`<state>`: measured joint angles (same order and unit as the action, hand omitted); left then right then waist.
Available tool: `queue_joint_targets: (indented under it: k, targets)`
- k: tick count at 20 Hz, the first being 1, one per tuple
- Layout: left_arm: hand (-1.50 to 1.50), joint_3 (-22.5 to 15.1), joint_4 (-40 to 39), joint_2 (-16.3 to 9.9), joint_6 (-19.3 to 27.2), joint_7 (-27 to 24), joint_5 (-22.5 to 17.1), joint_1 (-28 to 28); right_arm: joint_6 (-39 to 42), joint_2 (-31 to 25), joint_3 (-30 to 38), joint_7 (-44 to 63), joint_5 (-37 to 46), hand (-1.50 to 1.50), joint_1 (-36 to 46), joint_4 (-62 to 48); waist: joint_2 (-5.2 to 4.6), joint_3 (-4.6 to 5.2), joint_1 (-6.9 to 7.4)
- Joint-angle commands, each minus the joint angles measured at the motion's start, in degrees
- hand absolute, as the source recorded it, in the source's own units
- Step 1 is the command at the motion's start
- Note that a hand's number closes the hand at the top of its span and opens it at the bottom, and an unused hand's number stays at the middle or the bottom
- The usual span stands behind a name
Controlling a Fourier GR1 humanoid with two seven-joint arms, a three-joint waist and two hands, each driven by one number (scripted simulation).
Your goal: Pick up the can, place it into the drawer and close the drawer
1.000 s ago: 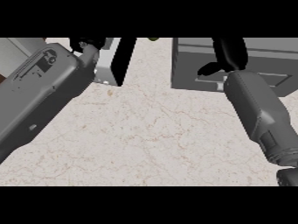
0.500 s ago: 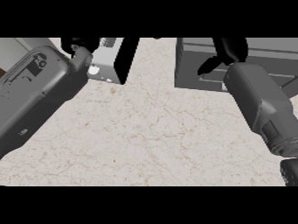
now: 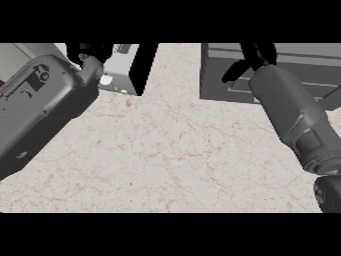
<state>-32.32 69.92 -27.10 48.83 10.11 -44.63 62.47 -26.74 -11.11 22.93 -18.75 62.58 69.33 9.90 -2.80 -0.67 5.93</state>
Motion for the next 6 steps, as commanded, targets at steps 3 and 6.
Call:
queue_joint_targets:
  k: [3, 6]
  targets:
    - [-1.5, 0.1, 0.8, -1.7, -0.2, 0.7, 0.8, -1.0, 5.3, -0.1, 10.6, -5.2, -11.6, -1.5, 3.0, 1.9, 0.82, 0.39, -0.14]
    - [-1.5, 0.1, 3.0, -0.2, 1.0, 0.6, 1.0, -1.9, 6.8, -0.7, 11.8, -6.4, -13.0, -1.5, 2.7, 1.4, 0.81, 0.48, -0.13]
